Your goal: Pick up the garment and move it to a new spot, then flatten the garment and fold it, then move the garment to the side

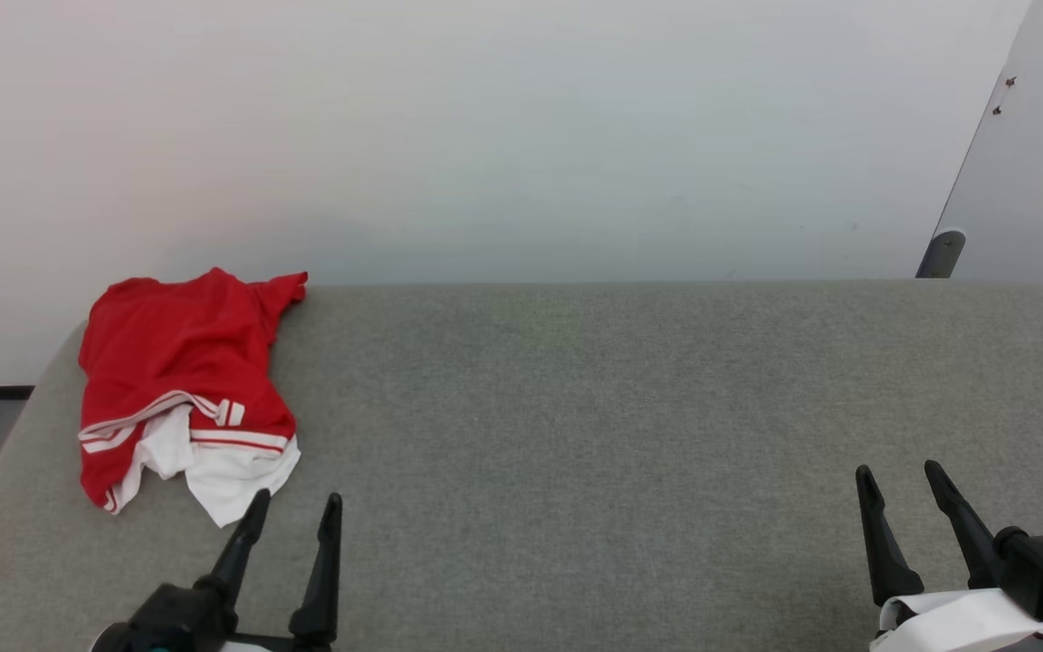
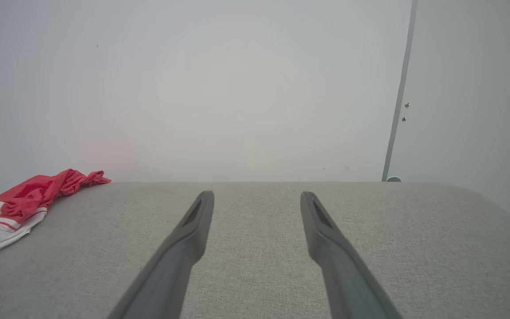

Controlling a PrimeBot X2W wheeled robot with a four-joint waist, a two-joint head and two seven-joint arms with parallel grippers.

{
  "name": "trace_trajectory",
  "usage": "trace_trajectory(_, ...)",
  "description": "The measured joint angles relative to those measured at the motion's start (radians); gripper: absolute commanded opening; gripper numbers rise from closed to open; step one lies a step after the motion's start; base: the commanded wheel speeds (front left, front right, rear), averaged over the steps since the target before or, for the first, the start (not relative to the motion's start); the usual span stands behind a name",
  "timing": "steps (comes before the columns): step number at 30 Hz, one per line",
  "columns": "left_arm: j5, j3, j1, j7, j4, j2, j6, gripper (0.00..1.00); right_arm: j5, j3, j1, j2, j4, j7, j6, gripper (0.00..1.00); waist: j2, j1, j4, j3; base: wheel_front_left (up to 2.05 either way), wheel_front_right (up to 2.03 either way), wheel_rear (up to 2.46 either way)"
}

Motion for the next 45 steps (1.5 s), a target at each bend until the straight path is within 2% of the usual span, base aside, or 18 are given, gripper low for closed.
trace_trajectory(15, 0.016, 0.002, 0.015, -0.005, -0.003, 0.000, -0.005, 1.00, -0.019, 0.000, 0.011, -0.004, -0.009, -0.004, 0.000, 1.00, 0.0000, 0.0000, -0.001, -0.009, 0.00, 0.00, 0.00)
trace_trajectory(21, 0.009, -0.006, 0.006, -0.007, 0.033, 0.004, -0.006, 1.00, -0.017, -0.003, 0.023, -0.007, -0.011, -0.004, 0.000, 1.00, 0.0000, 0.0000, 0.024, -0.014, 0.00, 0.00, 0.00)
trace_trajectory(27, 0.010, -0.005, -0.046, 0.000, 0.093, 0.018, -0.004, 1.00, -0.008, 0.004, 0.033, -0.003, -0.010, -0.003, 0.000, 1.00, 0.0000, 0.0000, 0.088, -0.024, 0.00, 0.00, 0.00)
trace_trajectory(31, 0.009, 0.005, -0.076, 0.011, 0.122, 0.026, 0.014, 1.00, -0.002, 0.023, 0.032, 0.001, -0.003, -0.003, 0.000, 1.00, 0.0000, 0.0000, 0.144, -0.031, 0.00, 0.00, 0.00)
trace_trajectory(40, -0.007, 0.033, -0.107, 0.038, 0.132, 0.046, 0.040, 1.00, 0.017, 0.073, 0.006, 0.016, 0.017, -0.005, 0.000, 1.00, 0.0000, 0.0000, 0.279, -0.046, 0.00, 0.00, 0.00)
trace_trajectory(45, -0.021, 0.033, -0.111, 0.053, 0.132, 0.052, 0.040, 1.00, 0.018, 0.077, 0.001, 0.022, 0.030, -0.011, 0.000, 1.00, 0.0000, 0.0000, 0.340, -0.051, 0.00, 0.00, 0.00)
